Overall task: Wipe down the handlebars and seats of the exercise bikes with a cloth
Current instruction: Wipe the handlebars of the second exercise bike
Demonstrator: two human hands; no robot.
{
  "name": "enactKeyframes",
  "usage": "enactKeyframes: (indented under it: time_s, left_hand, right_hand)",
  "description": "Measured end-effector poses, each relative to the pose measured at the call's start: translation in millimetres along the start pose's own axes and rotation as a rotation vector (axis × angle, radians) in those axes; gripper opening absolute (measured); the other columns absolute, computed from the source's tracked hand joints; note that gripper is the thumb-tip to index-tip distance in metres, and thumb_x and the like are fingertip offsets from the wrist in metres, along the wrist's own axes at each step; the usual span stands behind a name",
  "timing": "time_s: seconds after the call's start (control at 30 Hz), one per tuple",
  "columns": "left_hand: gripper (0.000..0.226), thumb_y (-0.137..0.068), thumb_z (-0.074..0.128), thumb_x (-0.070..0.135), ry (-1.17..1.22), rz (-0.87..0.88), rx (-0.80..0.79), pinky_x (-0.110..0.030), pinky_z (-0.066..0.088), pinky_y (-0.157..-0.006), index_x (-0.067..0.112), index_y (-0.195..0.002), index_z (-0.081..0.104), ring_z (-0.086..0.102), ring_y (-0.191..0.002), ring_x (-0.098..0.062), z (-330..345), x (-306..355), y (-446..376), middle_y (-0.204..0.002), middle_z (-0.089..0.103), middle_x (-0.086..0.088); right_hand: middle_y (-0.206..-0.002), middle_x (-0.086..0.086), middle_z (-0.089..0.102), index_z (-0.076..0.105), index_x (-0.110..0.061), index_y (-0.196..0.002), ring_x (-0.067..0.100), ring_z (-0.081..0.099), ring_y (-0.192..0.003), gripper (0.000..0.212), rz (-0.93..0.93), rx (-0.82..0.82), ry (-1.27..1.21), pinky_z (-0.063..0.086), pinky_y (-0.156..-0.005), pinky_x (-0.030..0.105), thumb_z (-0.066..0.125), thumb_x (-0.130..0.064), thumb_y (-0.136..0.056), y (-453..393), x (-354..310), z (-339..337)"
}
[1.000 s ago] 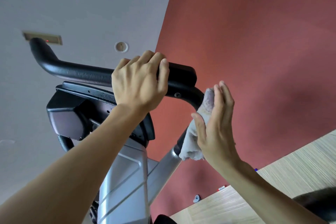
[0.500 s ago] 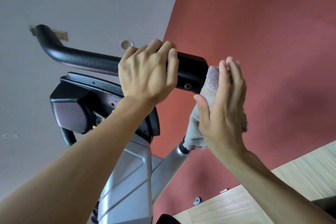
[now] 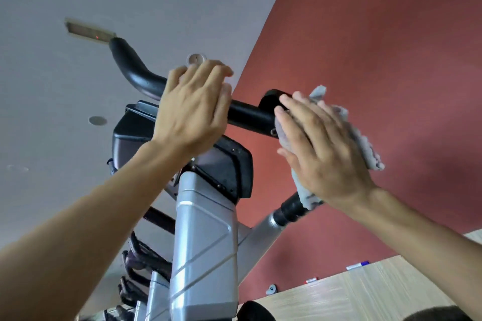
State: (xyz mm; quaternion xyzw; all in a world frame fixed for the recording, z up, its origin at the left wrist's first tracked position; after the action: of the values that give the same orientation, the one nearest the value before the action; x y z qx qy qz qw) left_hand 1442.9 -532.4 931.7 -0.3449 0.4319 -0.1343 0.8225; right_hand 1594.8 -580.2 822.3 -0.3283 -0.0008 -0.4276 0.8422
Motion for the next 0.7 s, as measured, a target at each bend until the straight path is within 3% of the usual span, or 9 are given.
enactKeyframes:
  time_s: [0.1, 0.2, 0.43, 0.5, 0.57, 0.7]
  left_hand:
    - [0.044, -0.108, 0.027, 0.033, -0.064, -0.136, -0.036, -0.04, 0.027, -0.114, 0.012, -0.122, 0.062, 0.052, -0.124, -0.027, -9, -56, 9, -0.128, 0.062, -0.006]
    - [0.05, -0.11, 0.023, 0.037, -0.053, -0.122, -0.104, -0.039, 0.015, -0.126, 0.012, -0.128, 0.063, 0.047, -0.135, -0.024, -14, -76, 17, -0.135, 0.061, -0.004]
    - [0.05, -0.11, 0.022, 0.039, -0.067, -0.114, -0.292, -0.041, 0.011, -0.125, 0.014, -0.135, 0.058, 0.043, -0.138, -0.025, -14, -75, 9, -0.139, 0.058, -0.004]
    - [0.052, -0.108, 0.018, 0.042, -0.088, -0.1, -0.35, -0.041, 0.02, -0.122, 0.017, -0.12, 0.062, 0.051, -0.127, -0.025, -15, -76, 4, -0.125, 0.065, -0.005]
    - [0.056, -0.101, 0.013, 0.044, -0.114, -0.09, -0.377, -0.038, 0.031, -0.113, 0.019, -0.098, 0.063, 0.056, -0.108, -0.025, -19, -77, -3, -0.104, 0.068, -0.002]
    - [0.054, -0.088, 0.014, 0.039, -0.068, -0.113, -0.365, -0.033, 0.028, -0.104, 0.016, -0.087, 0.063, 0.054, -0.094, -0.023, -24, -79, -10, -0.09, 0.066, 0.0]
  right_hand:
    - [-0.145, 0.018, 0.057, 0.056, -0.001, -0.142, 0.031, 0.054, -0.136, 0.043, -0.141, 0.014, -0.049, 0.042, -0.114, 0.046, 0.054, -0.025, -0.107, -59, -31, 23]
    - [-0.143, 0.021, 0.057, 0.054, 0.0, -0.143, 0.035, 0.055, -0.135, 0.046, -0.111, -0.037, -0.131, 0.042, -0.114, 0.047, 0.052, -0.028, -0.106, -85, -43, 40]
    - [-0.152, 0.025, 0.043, 0.04, -0.008, -0.154, 0.045, 0.032, -0.148, 0.067, 0.005, -0.315, -0.193, 0.027, -0.122, 0.056, 0.06, -0.034, -0.096, -56, -12, 30]
    - [-0.153, 0.023, 0.042, 0.044, -0.013, -0.153, 0.045, 0.031, -0.147, 0.067, 0.078, -0.354, -0.213, 0.03, -0.12, 0.057, 0.063, -0.035, -0.094, -58, -13, 29]
    - [-0.15, 0.02, 0.047, 0.051, -0.014, -0.149, 0.043, 0.041, -0.139, 0.06, 0.128, -0.342, -0.239, 0.041, -0.113, 0.055, 0.065, -0.035, -0.094, -60, -13, 26]
    - [-0.133, 0.014, 0.059, 0.063, -0.011, -0.137, 0.037, 0.056, -0.114, 0.046, 0.185, -0.243, -0.352, 0.051, -0.096, 0.047, 0.069, -0.03, -0.095, -65, -5, 18]
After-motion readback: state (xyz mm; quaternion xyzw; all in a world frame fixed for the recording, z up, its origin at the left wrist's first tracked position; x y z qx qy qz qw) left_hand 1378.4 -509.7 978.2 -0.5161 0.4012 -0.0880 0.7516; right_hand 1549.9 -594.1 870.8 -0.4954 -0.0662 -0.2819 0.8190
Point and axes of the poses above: each hand's wrist, its own y-axis away from the middle knuckle, its own z-axis out of the palm, x = y × z, the point moved 8 cm from there along -y, towards the middle knuckle
